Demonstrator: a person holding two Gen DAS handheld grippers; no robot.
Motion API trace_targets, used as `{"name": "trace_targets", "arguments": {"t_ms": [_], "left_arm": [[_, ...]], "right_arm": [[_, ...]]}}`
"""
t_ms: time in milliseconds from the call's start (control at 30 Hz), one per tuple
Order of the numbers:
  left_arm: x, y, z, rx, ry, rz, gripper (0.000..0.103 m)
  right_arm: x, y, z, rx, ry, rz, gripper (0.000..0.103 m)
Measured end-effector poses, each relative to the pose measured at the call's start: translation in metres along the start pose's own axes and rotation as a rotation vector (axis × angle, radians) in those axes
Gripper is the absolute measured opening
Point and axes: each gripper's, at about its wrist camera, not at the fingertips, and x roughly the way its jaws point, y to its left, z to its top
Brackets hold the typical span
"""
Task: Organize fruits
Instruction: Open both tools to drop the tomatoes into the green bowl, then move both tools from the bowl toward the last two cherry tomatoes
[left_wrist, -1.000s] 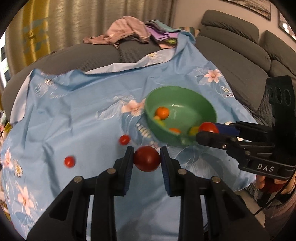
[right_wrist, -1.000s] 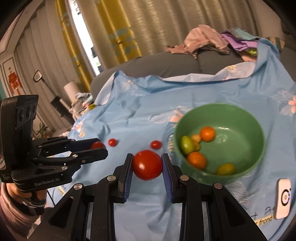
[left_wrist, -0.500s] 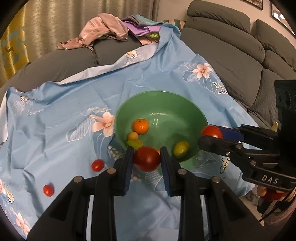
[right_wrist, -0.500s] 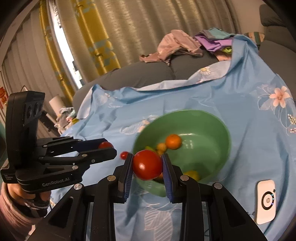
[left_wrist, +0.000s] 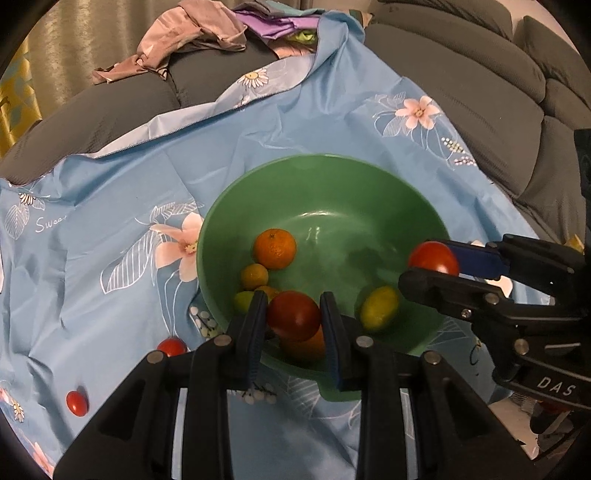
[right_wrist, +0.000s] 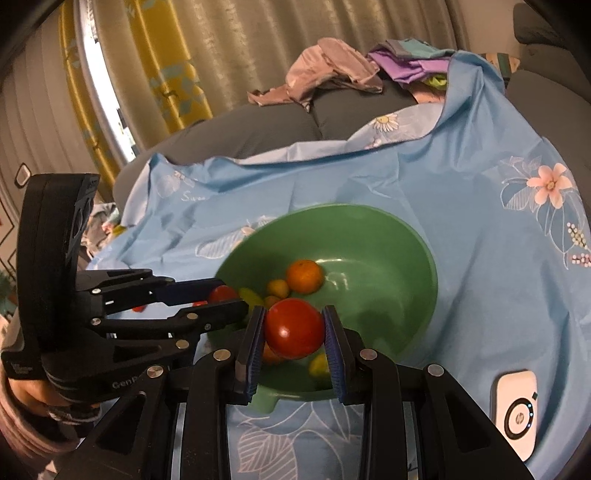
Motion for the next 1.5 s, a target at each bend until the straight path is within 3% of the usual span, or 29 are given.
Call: {"name": "trace_targets", "arguments": {"t_ms": [133, 267, 367, 533, 733, 900, 1000, 1267, 1500], "left_arm": [[0.003, 0.001, 0.000, -0.004, 0.004, 0.020, 0.069], [-0.001, 0.007, -0.003, -0.021, -0.009, 0.030, 0.070], [-0.013, 0.019, -0.010, -0.044, -0.033, 0.049, 0.077], [-0.038, 0.065, -0.042, -0.148, -0.048, 0.119, 0.078], [-0.056, 0.127, -0.109, -0.323, 0.006, 0.258, 0.078], [-0.065, 0.159, -0.157, -0.462, 0.052, 0.273, 0.078], [-0.069, 0.166, -0.172, -0.495, 0.057, 0.274, 0.078], [-0.074, 0.171, -0.179, -0.508, 0.031, 0.230, 0.078], [-0.071, 0.185, -0.177, -0.514, 0.015, 0.196, 0.078]], "right_arm": [[0.005, -0.002, -0.001, 0.007, 0.019, -0.021, 0.033], [0.004, -0.004, -0.001, 0.023, 0.024, -0.042, 0.039], [0.000, -0.003, -0.001, 0.030, 0.014, -0.036, 0.039], [-0.007, 0.007, -0.005, 0.013, -0.014, 0.013, 0.039], [-0.012, 0.038, -0.010, -0.063, -0.039, 0.117, 0.039], [0.000, 0.077, -0.017, -0.167, 0.006, 0.201, 0.039], [0.017, 0.101, -0.020, -0.217, 0.052, 0.219, 0.039], [0.063, 0.140, -0.018, -0.296, 0.139, 0.175, 0.039], [0.108, 0.153, -0.009, -0.363, 0.201, 0.032, 0.039]]}}
